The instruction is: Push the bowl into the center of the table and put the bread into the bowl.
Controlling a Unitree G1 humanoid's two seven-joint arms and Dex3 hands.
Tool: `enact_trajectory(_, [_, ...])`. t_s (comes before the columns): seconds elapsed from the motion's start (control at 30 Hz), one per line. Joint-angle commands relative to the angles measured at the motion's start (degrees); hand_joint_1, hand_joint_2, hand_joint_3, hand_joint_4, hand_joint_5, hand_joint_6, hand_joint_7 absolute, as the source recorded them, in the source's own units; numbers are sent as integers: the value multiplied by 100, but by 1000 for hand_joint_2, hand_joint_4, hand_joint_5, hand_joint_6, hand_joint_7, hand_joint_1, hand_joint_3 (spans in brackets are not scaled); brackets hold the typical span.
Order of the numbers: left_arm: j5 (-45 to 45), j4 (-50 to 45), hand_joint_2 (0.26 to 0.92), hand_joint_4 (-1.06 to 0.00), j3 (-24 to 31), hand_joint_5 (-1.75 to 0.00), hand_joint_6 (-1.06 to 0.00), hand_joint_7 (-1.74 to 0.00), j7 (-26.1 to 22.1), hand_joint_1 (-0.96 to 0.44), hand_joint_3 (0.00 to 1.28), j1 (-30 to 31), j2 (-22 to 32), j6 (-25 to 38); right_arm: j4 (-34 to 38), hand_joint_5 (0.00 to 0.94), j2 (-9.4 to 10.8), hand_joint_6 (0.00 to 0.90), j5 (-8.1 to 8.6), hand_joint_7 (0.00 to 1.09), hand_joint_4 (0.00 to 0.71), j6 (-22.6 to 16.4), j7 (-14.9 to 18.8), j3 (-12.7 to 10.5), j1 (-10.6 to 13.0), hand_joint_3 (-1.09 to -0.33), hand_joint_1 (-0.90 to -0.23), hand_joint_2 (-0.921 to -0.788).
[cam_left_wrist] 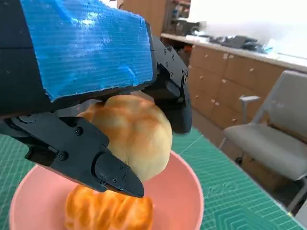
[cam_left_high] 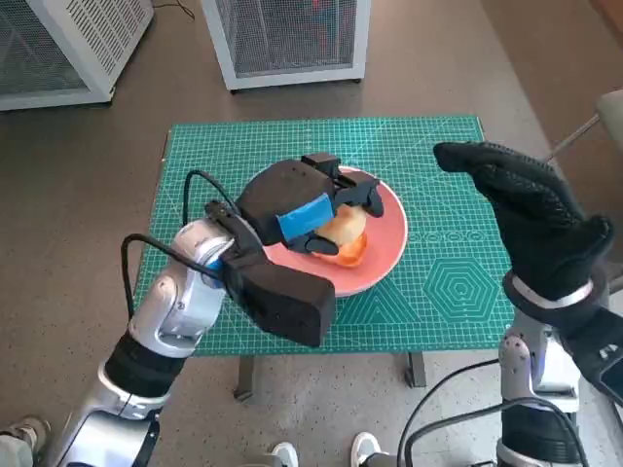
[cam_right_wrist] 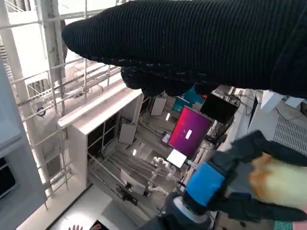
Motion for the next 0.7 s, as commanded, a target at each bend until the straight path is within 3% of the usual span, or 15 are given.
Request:
enact_trajectory(0.03, [144,-134,878,-316,-45,-45,-263,-358,20,-330,60,113,107,-55,84,0,48,58,-129,599,380,2,-39,42,80,-511,-505,-921])
enact_trajectory(0.2, [64,-130,901,-259,24,-6,-232,-304,120,-461,42,154,153,-237,104,0,59,57,-146,602,376,7,-63,63,42,-512,-505,-921])
enact_trajectory(0.7, [-412,-432,920,-209,433,0,-189,-263,54,-512,25,268,202,-277,121,1,41,63,-69,608,377,201,-118,56,-149,-501,-499,-921])
